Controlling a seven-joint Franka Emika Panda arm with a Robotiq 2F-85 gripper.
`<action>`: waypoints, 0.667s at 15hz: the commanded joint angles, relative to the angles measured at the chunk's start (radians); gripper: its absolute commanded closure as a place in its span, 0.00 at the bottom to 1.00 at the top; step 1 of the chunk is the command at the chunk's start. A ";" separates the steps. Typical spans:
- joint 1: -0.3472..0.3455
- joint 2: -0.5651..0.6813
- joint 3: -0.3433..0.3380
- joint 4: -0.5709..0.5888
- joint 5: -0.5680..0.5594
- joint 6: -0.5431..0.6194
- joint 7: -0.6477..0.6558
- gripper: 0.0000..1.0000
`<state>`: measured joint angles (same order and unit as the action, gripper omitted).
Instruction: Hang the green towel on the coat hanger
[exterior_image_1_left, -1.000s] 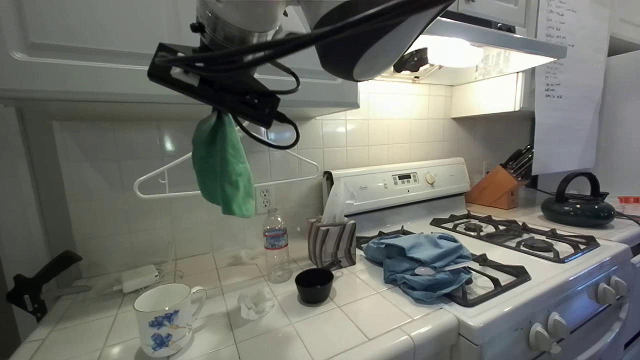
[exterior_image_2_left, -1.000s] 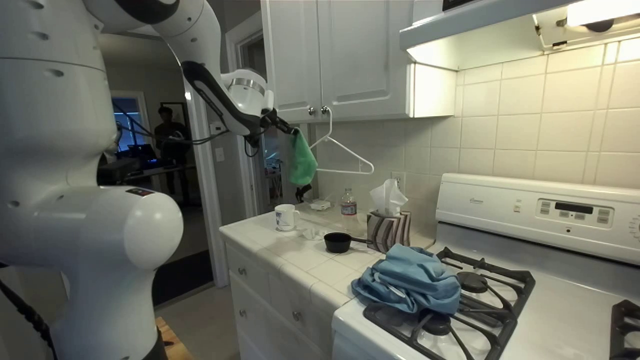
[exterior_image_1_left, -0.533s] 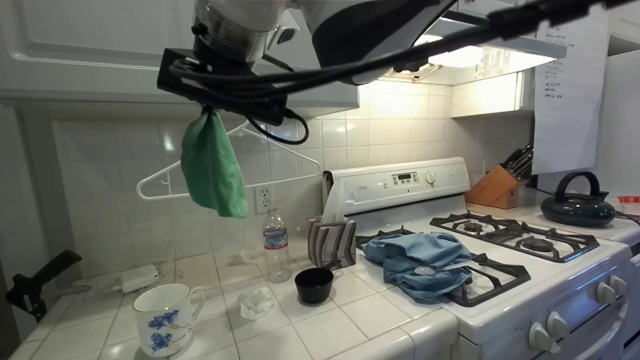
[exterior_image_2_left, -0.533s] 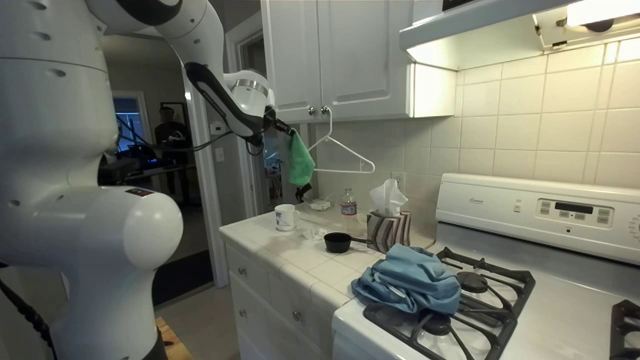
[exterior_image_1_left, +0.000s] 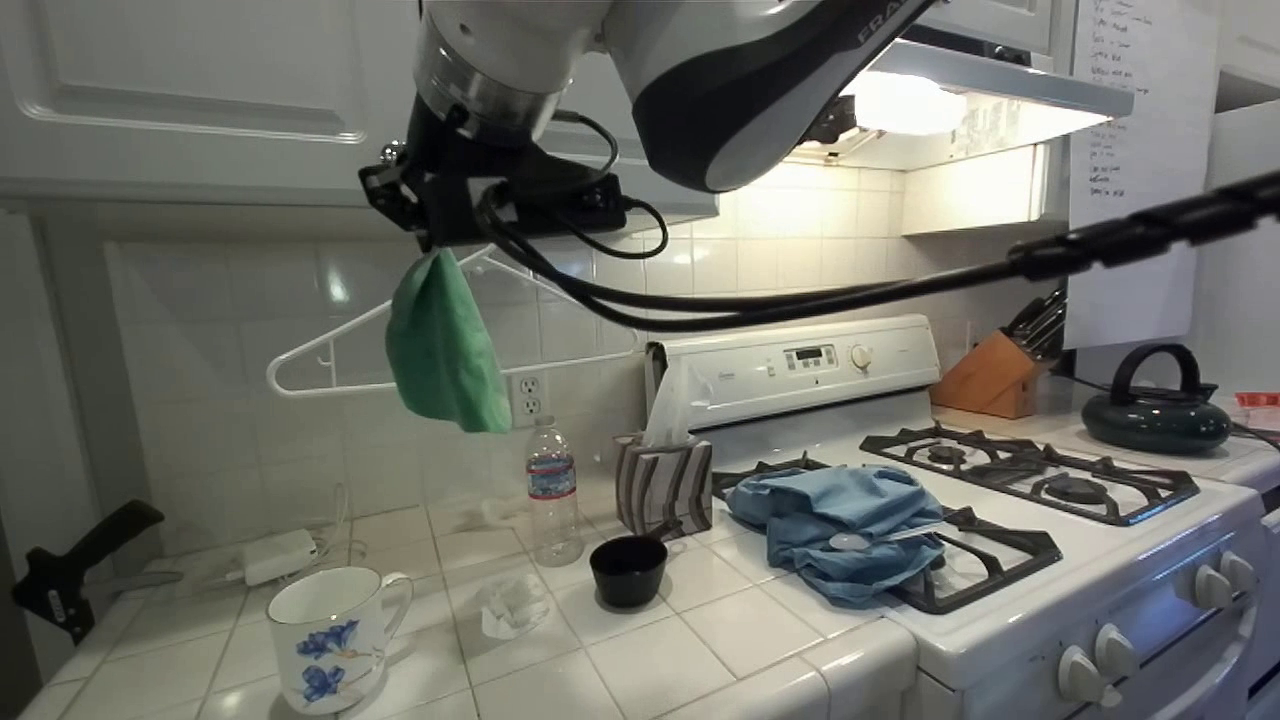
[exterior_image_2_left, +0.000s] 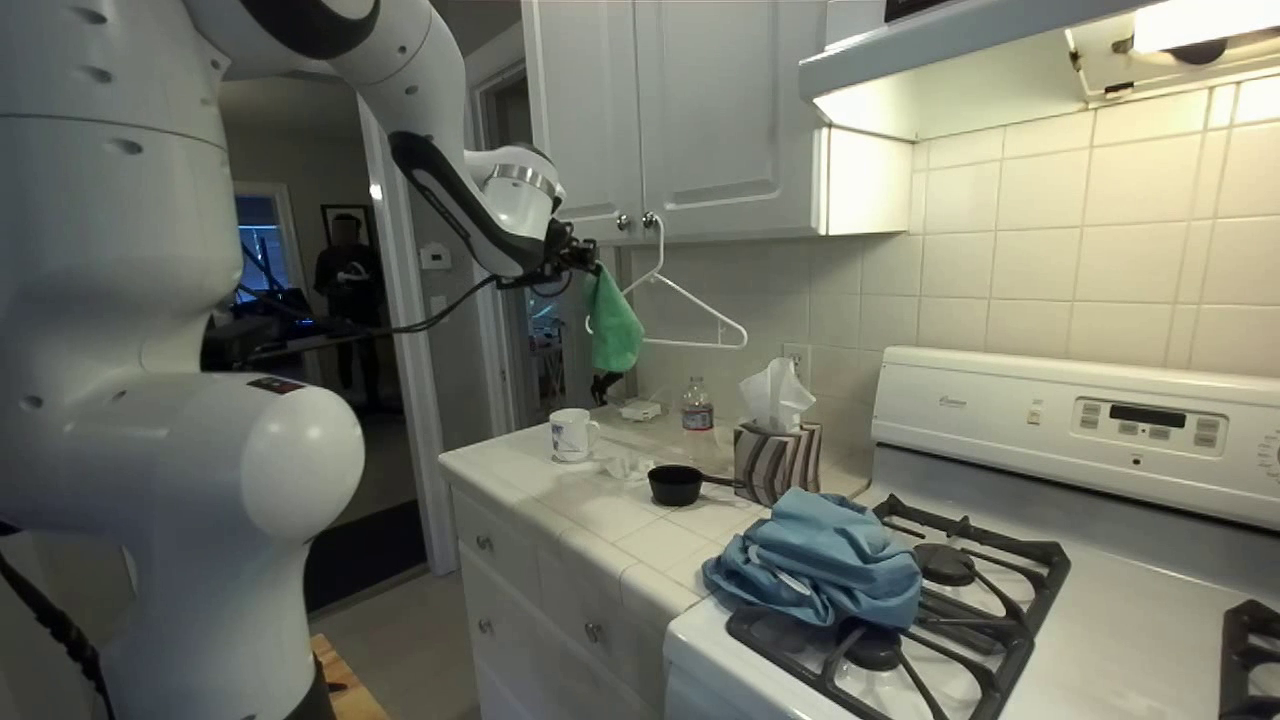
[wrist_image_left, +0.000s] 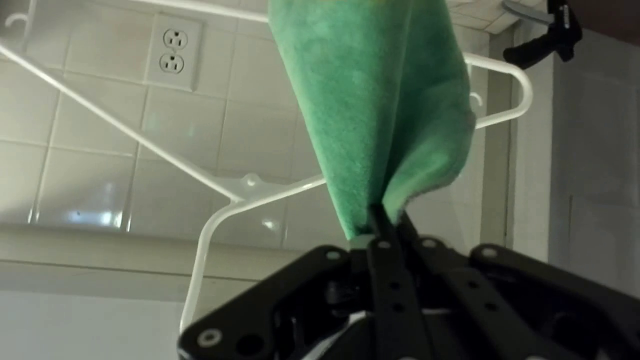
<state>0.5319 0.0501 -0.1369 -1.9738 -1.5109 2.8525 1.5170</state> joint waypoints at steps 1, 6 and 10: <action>0.001 0.010 -0.004 0.039 -0.066 -0.047 -0.108 0.99; 0.005 0.015 -0.004 0.078 -0.306 -0.153 -0.015 0.99; 0.005 0.013 -0.002 0.057 -0.452 -0.251 0.050 0.99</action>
<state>0.5321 0.0512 -0.1404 -1.9182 -1.8735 2.6585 1.5120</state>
